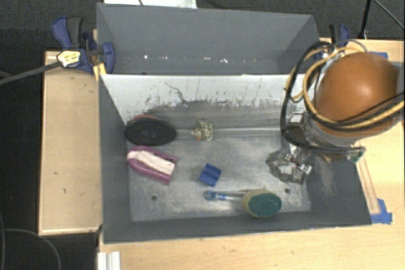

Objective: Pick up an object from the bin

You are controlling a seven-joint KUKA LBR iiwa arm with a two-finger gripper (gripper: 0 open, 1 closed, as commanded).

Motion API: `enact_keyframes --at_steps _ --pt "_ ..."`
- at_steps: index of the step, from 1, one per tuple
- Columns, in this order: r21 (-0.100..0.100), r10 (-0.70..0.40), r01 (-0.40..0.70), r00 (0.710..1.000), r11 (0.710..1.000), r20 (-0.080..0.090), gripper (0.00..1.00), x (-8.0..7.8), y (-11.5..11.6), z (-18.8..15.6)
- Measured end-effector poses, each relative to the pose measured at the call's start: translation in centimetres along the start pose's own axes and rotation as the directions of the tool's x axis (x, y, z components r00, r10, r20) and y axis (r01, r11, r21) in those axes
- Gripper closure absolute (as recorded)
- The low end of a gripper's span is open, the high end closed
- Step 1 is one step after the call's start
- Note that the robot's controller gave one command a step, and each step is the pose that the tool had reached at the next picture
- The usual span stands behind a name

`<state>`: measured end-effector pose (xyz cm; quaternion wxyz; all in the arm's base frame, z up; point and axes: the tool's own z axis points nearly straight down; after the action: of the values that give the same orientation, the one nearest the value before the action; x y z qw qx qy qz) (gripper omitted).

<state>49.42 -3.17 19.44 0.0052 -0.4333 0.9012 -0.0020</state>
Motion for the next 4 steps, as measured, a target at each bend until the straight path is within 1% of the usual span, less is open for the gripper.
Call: enact_keyframes --at_steps 1,2,3,4 --pt "-0.008 0.179 -0.179 0.984 0.984 -0.009 1.00 -0.1 -1.2 5.6" --pt "-0.003 0.161 -0.161 0.987 0.987 -0.004 1.00 0.2 -0.4 2.5" --pt "-0.005 0.160 -0.160 0.987 0.987 -0.006 0.00 0.2 -0.4 2.7" --pt "-0.003 0.068 -0.068 0.998 0.998 -0.002 0.00 0.4 0.8 0.1"
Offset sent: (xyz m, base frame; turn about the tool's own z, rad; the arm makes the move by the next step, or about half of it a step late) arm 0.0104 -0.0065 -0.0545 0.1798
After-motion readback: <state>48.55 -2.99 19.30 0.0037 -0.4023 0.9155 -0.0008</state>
